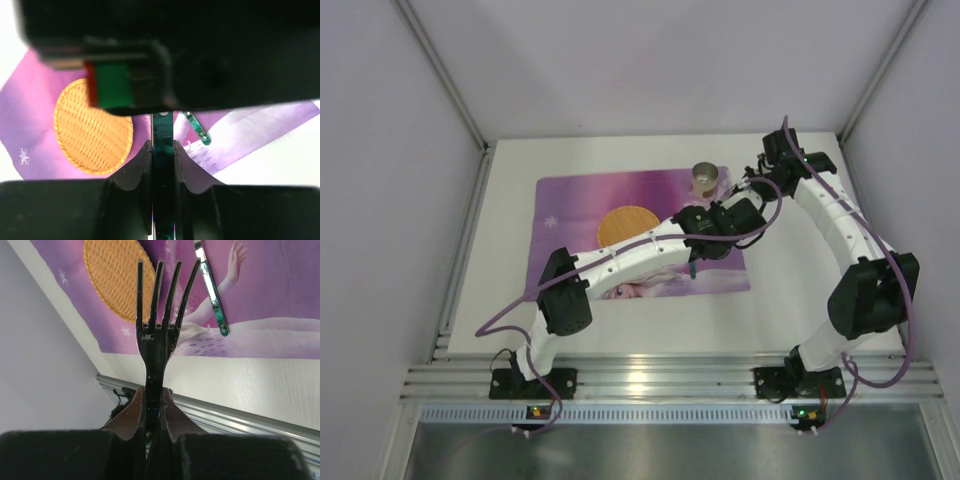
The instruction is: Set the dinner table for one person
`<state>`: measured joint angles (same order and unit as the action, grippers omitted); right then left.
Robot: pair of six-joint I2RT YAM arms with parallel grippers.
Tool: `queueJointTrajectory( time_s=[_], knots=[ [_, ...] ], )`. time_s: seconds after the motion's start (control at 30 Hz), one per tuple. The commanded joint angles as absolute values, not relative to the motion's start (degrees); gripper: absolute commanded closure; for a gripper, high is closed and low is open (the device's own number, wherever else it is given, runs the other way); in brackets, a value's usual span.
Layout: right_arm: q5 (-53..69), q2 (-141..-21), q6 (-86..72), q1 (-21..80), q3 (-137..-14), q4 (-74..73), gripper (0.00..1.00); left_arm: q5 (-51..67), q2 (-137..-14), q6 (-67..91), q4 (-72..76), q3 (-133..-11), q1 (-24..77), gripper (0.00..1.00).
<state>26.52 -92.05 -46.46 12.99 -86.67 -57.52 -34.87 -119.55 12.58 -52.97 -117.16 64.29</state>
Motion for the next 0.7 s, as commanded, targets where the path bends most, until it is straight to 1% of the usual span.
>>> queueJointTrajectory(
  time_s=[0.0, 0.03, 0.07, 0.1, 0.13, 0.17, 0.2, 0.27, 0.4, 0.5, 0.53, 0.57, 0.6, 0.63, 0.67],
  knots=[
    [30.1, -90.5, -45.3, 14.1, -87.6, -58.3, 1.00, -38.6, -120.0, 12.0, -53.5, -119.9, 64.1, 0.90],
    [30.4, -90.8, -45.1, 14.0, -87.7, -58.3, 1.00, -38.9, -120.0, 11.8, -53.5, -120.0, 64.1, 0.98],
    [30.7, -91.0, -45.0, 14.0, -87.9, -58.3, 1.00, -38.9, -120.0, 11.7, -53.6, -120.1, 64.2, 1.00],
    [31.5, -91.7, -44.9, 14.0, -88.1, -58.3, 0.97, -38.6, -119.9, 11.3, -53.6, -120.1, 64.2, 1.00],
    [32.0, -91.9, -44.6, 14.1, -88.3, -58.3, 0.87, -38.4, -119.8, 11.3, -53.6, -120.1, 64.2, 1.00],
    [32.4, -92.2, -44.4, 13.9, -88.9, -58.2, 0.69, -38.1, -119.8, 11.3, -53.4, -120.1, 64.2, 1.00],
    [33.5, -92.5, -44.0, 14.0, -89.4, -57.9, 0.32, -37.8, -119.8, 11.5, -53.4, -120.0, 64.2, 1.00],
    [34.4, -93.5, -43.1, 13.8, -91.9, -57.9, 0.01, -36.5, -119.4, 12.6, -53.4, -119.2, 63.9, 1.00],
    [32.4, -94.0, -41.1, 12.0, -97.6, -60.7, 0.00, -32.7, -114.4, 15.9, -50.5, -113.3, 61.9, 1.00],
    [28.9, -92.6, -39.3, 9.7, -100.2, -62.3, 0.00, -27.1, -109.4, 20.8, -48.3, -107.2, 56.1, 1.00],
    [28.5, -92.1, -38.5, 8.9, -100.3, -62.4, 0.00, -25.2, -107.8, 22.0, -47.6, -105.3, 51.5, 1.00],
    [28.0, -91.5, -38.2, 7.3, -99.9, -62.6, 0.00, -21.0, -106.0, 23.2, -45.4, -100.5, 49.0, 1.00],
    [27.5, -91.1, -38.1, 6.4, -99.7, -62.6, 0.00, -19.4, -102.2, 24.0, -43.8, -97.7, 46.5, 1.00],
    [27.5, -90.1, -37.6, 5.6, -98.9, -62.7, 0.00, -18.0, -100.2, 24.7, -42.0, -94.8, 42.0, 1.00],
    [27.5, -89.6, -37.4, 4.1, -98.4, -62.6, 0.00, -16.7, -98.5, 24.9, -39.1, -89.5, 39.7, 1.00]
  ],
)
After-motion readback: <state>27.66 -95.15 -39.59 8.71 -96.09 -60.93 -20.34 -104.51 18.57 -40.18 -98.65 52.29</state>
